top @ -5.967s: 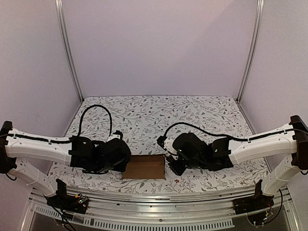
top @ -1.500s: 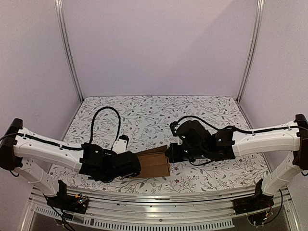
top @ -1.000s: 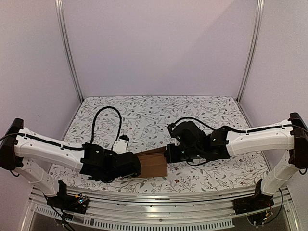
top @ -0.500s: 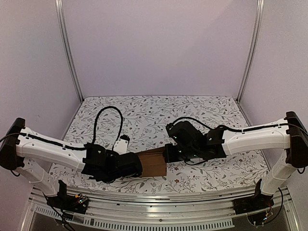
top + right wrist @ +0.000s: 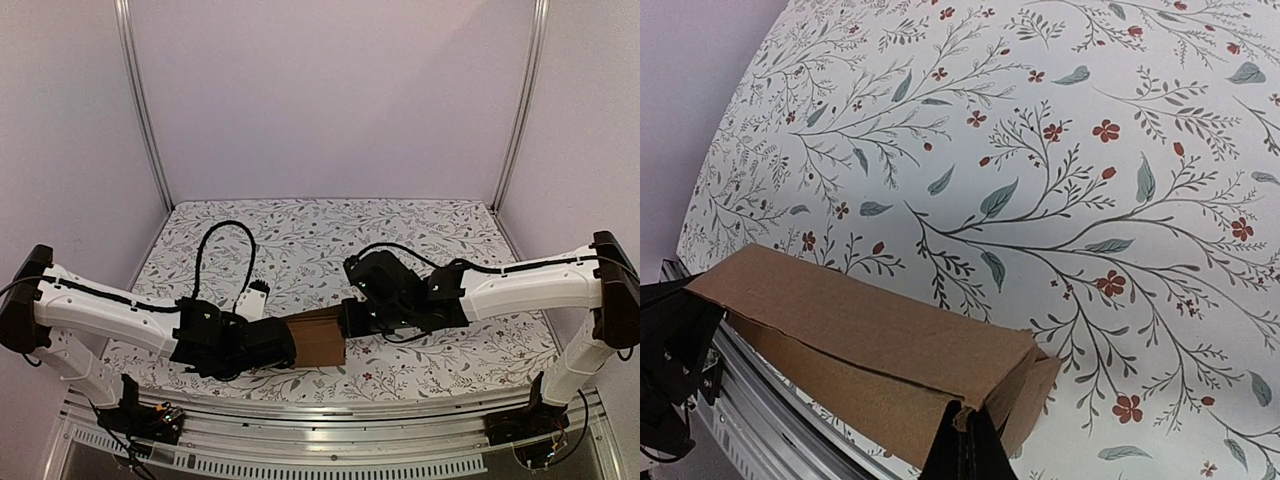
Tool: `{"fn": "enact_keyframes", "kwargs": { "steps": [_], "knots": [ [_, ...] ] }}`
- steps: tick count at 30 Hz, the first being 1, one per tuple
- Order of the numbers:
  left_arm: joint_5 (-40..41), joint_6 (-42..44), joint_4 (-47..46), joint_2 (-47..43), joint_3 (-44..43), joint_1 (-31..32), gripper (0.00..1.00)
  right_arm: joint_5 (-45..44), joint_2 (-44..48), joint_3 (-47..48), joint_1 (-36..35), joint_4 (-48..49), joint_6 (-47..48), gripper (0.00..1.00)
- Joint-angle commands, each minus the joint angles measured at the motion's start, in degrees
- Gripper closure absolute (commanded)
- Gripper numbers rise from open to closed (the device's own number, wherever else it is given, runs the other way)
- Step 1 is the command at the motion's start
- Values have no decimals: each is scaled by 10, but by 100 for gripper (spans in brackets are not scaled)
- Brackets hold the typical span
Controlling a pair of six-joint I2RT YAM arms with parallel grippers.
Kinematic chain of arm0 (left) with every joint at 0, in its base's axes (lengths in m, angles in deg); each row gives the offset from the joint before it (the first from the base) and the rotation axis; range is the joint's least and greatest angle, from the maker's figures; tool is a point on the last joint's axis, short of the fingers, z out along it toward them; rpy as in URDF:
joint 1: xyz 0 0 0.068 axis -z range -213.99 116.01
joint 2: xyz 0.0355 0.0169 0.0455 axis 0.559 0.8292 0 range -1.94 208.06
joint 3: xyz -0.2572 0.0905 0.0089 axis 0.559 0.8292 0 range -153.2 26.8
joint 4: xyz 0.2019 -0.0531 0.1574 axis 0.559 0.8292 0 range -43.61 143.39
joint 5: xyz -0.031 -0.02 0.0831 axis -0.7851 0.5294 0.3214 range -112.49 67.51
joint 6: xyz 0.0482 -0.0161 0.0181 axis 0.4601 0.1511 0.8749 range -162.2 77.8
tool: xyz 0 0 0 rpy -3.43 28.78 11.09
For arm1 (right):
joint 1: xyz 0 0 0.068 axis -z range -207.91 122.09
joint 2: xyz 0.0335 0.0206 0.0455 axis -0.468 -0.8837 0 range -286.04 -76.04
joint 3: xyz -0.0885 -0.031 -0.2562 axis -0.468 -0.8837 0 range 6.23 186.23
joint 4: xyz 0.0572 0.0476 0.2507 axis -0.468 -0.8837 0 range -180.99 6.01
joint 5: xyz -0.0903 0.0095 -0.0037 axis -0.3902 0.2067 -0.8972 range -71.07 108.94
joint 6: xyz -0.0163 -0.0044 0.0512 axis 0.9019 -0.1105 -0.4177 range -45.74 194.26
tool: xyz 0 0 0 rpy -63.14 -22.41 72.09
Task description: Fold the paper box
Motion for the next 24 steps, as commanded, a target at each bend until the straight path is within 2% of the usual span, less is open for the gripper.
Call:
{"fn": "enact_keyframes", "kwargs": {
  "steps": [1, 12, 24],
  "knots": [
    [-63, 16, -61, 22, -12, 22, 100, 77, 20, -5, -19, 61, 24, 100],
    [-66, 15, -53, 36, -26, 22, 100, 115, 76, -75, -24, 100, 74, 100],
    [-67, 20, -46, 49, -39, 25, 100, 159, 104, -97, -23, 176, 45, 100]
  ]
}}
